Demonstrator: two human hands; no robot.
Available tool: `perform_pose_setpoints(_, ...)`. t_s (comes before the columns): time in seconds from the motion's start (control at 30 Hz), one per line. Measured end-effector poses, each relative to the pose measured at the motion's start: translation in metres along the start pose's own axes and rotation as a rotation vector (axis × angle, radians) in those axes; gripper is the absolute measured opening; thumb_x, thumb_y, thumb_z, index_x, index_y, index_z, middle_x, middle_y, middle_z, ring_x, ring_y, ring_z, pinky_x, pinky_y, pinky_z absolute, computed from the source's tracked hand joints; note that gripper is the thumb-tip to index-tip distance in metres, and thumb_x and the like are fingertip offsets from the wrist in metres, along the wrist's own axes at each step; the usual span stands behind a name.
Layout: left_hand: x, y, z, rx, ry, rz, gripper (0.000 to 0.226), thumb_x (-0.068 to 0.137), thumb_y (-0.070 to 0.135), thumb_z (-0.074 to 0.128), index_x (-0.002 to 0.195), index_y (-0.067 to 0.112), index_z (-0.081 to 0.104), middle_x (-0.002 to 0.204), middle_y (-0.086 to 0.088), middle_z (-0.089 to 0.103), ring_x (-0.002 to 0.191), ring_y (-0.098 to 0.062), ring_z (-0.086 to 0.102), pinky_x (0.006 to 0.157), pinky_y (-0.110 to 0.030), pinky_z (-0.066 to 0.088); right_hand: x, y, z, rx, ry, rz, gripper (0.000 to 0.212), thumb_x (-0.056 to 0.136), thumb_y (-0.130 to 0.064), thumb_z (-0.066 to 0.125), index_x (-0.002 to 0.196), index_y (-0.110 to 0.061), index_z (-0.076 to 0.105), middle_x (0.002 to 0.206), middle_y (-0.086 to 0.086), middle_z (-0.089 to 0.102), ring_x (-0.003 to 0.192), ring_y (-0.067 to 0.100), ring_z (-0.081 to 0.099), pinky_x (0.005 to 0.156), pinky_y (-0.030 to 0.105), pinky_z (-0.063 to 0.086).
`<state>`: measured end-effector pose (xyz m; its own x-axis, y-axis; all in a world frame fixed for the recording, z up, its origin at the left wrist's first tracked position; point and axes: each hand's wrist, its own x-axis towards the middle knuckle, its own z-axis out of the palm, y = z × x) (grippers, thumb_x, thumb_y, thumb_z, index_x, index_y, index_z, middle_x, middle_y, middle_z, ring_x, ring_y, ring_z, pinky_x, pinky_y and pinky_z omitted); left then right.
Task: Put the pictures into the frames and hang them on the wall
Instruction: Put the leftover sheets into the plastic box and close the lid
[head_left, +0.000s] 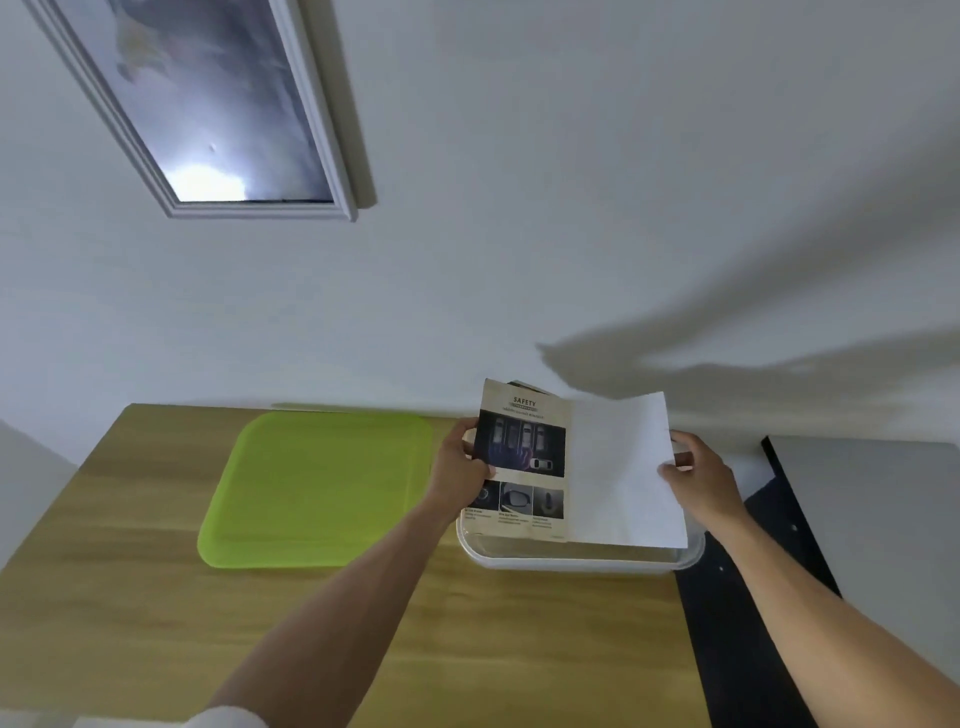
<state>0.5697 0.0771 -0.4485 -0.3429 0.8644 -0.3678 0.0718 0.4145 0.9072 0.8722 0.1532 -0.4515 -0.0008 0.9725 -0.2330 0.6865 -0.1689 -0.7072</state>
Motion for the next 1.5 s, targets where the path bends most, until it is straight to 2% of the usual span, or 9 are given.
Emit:
perform_pose_setpoints(0.07, 0.012, -0.005, 0.012, 0.031, 0.000, -0.013, 0.069, 0.073, -0.017, 0.056, 0.127, 0.026, 0.052, 0.095, -0.012, 0.057, 0.071, -0.026, 0.061, 0.056, -0.044, 0.057, 0.013, 0.005, 0.006, -0.071, -0.018, 0.004, 0.045, 0.095, -0.011, 0.056, 0.138, -0.022, 0.046, 0.103, -0.002, 0.060, 0.086, 0.014, 0.060, 0.064, 0.026, 0.050)
perform_pose_setpoints(0.17, 0.023, -0.018, 0.029, 0.146, 0.009, -0.013, 0.069, 0.073, -0.015, 0.052, 0.130, 0.024, 0.047, 0.088, -0.003, 0.061, 0.069, -0.024, 0.062, 0.056, -0.038, 0.055, 0.025, 0.014, 0.015, -0.215, -0.043, 0.039, 0.048, 0.095, -0.011, 0.055, 0.141, -0.018, 0.040, 0.100, 0.002, 0.063, 0.082, 0.019, 0.063, 0.073, 0.039, 0.057)
perform_pose_setpoints(0.3, 0.024, -0.036, 0.050, 0.350, 0.044, -0.028, 0.071, 0.073, -0.015, 0.047, 0.135, 0.018, 0.035, 0.100, -0.006, 0.064, 0.081, -0.022, 0.061, 0.049, -0.018, 0.046, 0.031, 0.022, 0.028, -0.455, -0.120, 0.029, 0.055, 0.094, -0.010, 0.054, 0.144, -0.013, 0.032, 0.102, 0.008, 0.065, 0.077, 0.021, 0.063, 0.058, 0.031, 0.049)
perform_pose_setpoints(0.47, 0.025, -0.050, 0.067, 0.571, 0.078, -0.102, 0.068, 0.077, -0.014, 0.058, 0.134, 0.007, 0.027, 0.117, -0.016, 0.047, 0.096, -0.031, 0.055, 0.070, -0.032, 0.049, 0.037, 0.027, 0.039, -0.717, -0.161, 0.007, 0.052, 0.092, -0.015, 0.060, 0.137, -0.007, 0.036, 0.099, 0.006, 0.063, 0.079, 0.022, 0.066, 0.070, 0.037, 0.058)
perform_pose_setpoints(0.67, 0.021, -0.058, 0.078, 0.918, 0.078, 0.007, 0.075, 0.074, -0.005, 0.060, 0.140, 0.002, 0.026, 0.134, -0.017, 0.032, 0.115, -0.033, 0.044, 0.098, -0.036, 0.043, 0.032, 0.016, 0.051, -1.139, -0.074, -0.183, 0.058, 0.093, -0.018, 0.058, 0.143, 0.002, 0.037, 0.135, 0.017, 0.051, 0.113, 0.026, 0.058, 0.076, 0.030, 0.054)
perform_pose_setpoints(0.83, 0.020, -0.067, 0.079, 1.130, -0.098, 0.160, 0.079, 0.082, 0.018, 0.065, 0.148, 0.011, 0.021, 0.152, -0.018, 0.018, 0.134, -0.035, 0.029, 0.110, -0.039, 0.035, 0.032, 0.017, 0.067, -0.968, -0.262, -0.230, 0.062, 0.097, -0.038, 0.052, 0.151, -0.016, 0.029, 0.158, 0.016, 0.021, 0.140, 0.034, 0.033, 0.103, 0.042, 0.045)
perform_pose_setpoints(1.0, 0.021, -0.081, 0.074, 1.195, -0.250, 0.058, 0.068, 0.092, 0.032, 0.058, 0.149, 0.016, 0.026, 0.157, -0.018, 0.009, 0.143, -0.037, 0.016, 0.108, -0.048, 0.037, 0.021, 0.031, 0.086, -0.854, -0.440, -0.117, 0.075, 0.095, -0.057, 0.048, 0.155, -0.028, 0.014, 0.162, 0.014, 0.004, 0.147, 0.039, 0.014, 0.104, 0.048, 0.043)
perform_pose_setpoints(1.37, 0.022, -0.082, 0.070, 1.163, -0.237, 0.097, 0.063, 0.091, 0.032, 0.059, 0.145, 0.016, 0.030, 0.155, -0.017, 0.013, 0.140, -0.036, 0.021, 0.104, -0.048, 0.041, 0.021, 0.029, 0.089, -0.831, -0.394, -0.106, 0.076, 0.091, -0.057, 0.055, 0.151, -0.026, 0.021, 0.156, 0.015, 0.013, 0.142, 0.037, 0.023, 0.100, 0.045, 0.046)
perform_pose_setpoints(1.5, 0.017, -0.069, 0.056, 1.055, -0.147, 0.285, 0.050, 0.093, 0.032, 0.055, 0.138, 0.016, 0.040, 0.144, -0.011, 0.036, 0.129, -0.029, 0.040, 0.090, -0.041, 0.050, 0.019, 0.015, 0.089, -0.839, -0.310, -0.173, 0.077, 0.089, -0.060, 0.055, 0.150, -0.022, 0.028, 0.158, 0.013, 0.019, 0.144, 0.035, 0.026, 0.103, 0.045, 0.044)
